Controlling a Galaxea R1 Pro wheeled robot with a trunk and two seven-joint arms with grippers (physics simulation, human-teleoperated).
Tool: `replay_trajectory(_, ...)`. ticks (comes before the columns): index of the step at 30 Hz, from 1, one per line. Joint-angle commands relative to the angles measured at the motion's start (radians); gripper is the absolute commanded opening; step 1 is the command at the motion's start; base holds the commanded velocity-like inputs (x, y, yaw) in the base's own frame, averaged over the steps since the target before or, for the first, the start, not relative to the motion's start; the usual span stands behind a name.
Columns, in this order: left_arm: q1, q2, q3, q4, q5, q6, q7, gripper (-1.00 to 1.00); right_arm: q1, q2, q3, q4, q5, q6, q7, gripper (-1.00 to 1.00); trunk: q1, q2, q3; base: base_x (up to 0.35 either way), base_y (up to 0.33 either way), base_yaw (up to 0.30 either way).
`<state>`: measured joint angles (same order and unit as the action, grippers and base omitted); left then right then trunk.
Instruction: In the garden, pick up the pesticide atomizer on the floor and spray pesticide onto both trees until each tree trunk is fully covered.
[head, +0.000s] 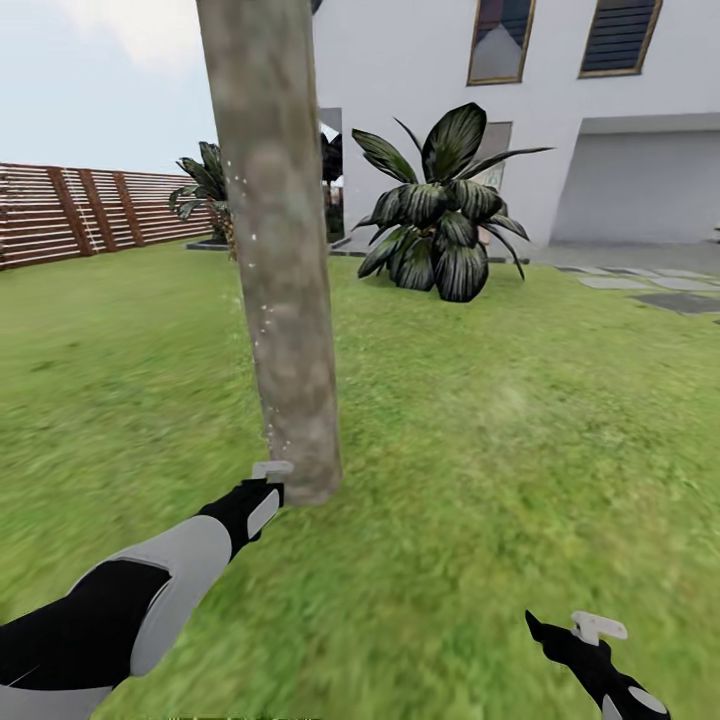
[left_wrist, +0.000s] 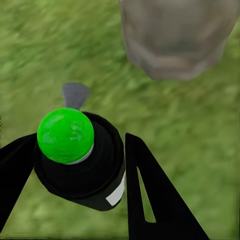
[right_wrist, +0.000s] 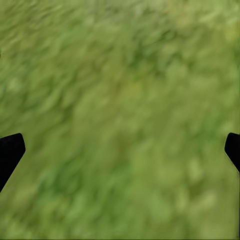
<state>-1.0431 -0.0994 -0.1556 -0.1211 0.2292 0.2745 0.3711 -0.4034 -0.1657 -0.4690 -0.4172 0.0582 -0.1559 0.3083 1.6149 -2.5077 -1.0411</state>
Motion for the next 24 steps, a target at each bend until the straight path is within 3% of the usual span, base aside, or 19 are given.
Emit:
replay_trajectory(1,0.000,0.000,-0.001,0.000,-0.001,0.000,0.000,-1.00,0.000,0.000,0.000,0.000,0.000,0.000,0.000,1.00,0.000,0.000,0.000,0.000,-0.308,0.253)
replay_trajectory(13,0.000,0.000,-0.001,0.000,-0.001,0.000,0.000,-1.00,0.000,0.000,0.001,0.000,0.000,0.000,0.000,1.00,0.000,0.000,0.000,0.145,-0.305,0.253)
replay_trajectory(19,0.016,0.000,-0.001,0.000,-0.002,-0.001,-0.001,-1.00,0.000,0.000,0.001,0.001,0.000,0.001,0.000,1.00,0.000,0.000,0.000,0.058,-0.106,0.040)
replay_trajectory(21,0.043,0.000,-0.001,-0.002,-0.001,-0.056,0.000,-1.00,0.000,0.000,0.001,0.001,0.000,0.000,0.000,1.00,0.000,0.000,0.000,-0.062,-0.004,0.001)
replay_trajectory(24,0.047,-0.010,-0.001,-0.004,-0.002,-0.084,0.000,-1.00,0.000,0.000,0.001,0.001,0.000,0.000,0.000,1.00,0.000,0.000,0.000,-0.241,-0.001,0.000)
